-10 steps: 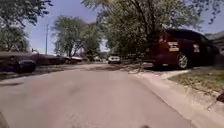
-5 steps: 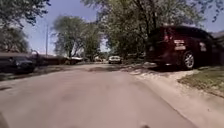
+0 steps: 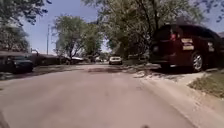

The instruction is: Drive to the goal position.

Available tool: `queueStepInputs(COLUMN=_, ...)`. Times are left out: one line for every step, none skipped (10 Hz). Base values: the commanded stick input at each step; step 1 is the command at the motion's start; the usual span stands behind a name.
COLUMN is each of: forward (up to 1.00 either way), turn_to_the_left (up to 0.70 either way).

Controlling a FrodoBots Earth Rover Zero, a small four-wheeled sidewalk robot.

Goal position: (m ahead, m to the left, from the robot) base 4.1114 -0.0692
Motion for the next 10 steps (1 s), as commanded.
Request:
queueStepInputs(forward=0.70, turn_to_the_left=0.00)
queueStepInputs(forward=0.70, turn_to_the_left=0.00)
queueStepInputs(forward=0.70, turn_to_the_left=0.00)
queueStepInputs(forward=0.70, turn_to_the_left=0.00)
queueStepInputs(forward=0.70, turn_to_the_left=0.00)
queueStepInputs(forward=0.70, turn_to_the_left=0.00)
queueStepInputs(forward=0.70, turn_to_the_left=0.00)
queueStepInputs(forward=0.70, turn_to_the_left=0.00)
queueStepInputs(forward=0.70, turn_to_the_left=0.00)
queueStepInputs(forward=0.70, turn_to_the_left=0.00)
